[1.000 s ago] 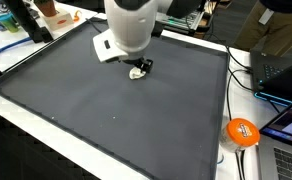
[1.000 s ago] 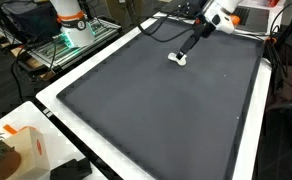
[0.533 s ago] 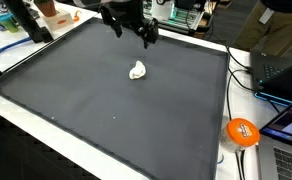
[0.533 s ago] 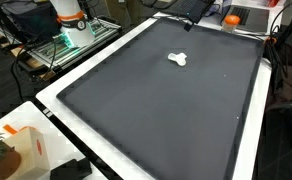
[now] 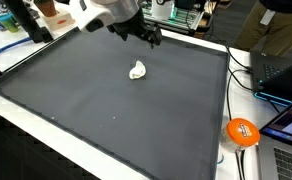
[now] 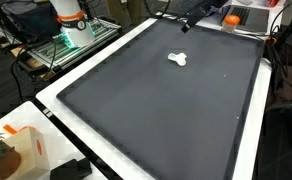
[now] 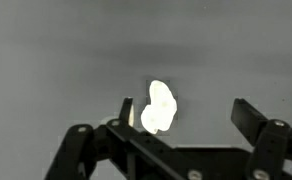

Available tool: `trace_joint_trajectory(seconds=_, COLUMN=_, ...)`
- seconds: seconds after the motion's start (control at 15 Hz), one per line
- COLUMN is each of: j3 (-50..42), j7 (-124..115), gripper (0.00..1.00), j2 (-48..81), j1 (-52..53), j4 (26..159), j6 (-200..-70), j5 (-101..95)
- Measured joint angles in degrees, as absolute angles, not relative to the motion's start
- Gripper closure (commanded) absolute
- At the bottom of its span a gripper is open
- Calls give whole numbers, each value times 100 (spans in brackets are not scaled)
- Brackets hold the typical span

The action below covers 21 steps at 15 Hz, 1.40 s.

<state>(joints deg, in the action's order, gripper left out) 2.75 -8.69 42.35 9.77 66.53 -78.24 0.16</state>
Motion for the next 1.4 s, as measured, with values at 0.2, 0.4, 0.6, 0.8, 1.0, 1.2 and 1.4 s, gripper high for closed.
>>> trace_joint_trajectory(seconds=0.2, j3=277, j7=-868, gripper=0, j2=4256, j1=981, j4=6603, j6=-7830, j5=15)
trace_joint_trajectory(seconds=0.4, j3=279, j7=-887, gripper=0, j2=4320, j1=981, j4=6542, j6=-7872, j5=17)
trace_joint_trajectory(seconds=0.6, j3=284, j7=-945, gripper=0, j2=4556, j1=981, j4=6346, j6=-7681, j5=89)
trace_joint_trajectory(seconds=0.8, j3=279, j7=-1164, gripper=0, j2=4928, j1=971, j4=5952, j6=-7354, j5=222)
trace_joint_trajectory(seconds=1.0, j3=258, j7=-1464, gripper=0, j2=5388, j1=947, j4=5431, j6=-7144, j5=349)
trace_joint_trajectory(seconds=1.2, j3=238, j7=-1787, gripper=0, j2=5879, j1=942, j4=4902, j6=-6994, j5=366)
trace_joint_trajectory(seconds=1.4, j3=235, j7=-2013, gripper=0, j2=6294, j1=946, j4=4439, j6=-6818, j5=366)
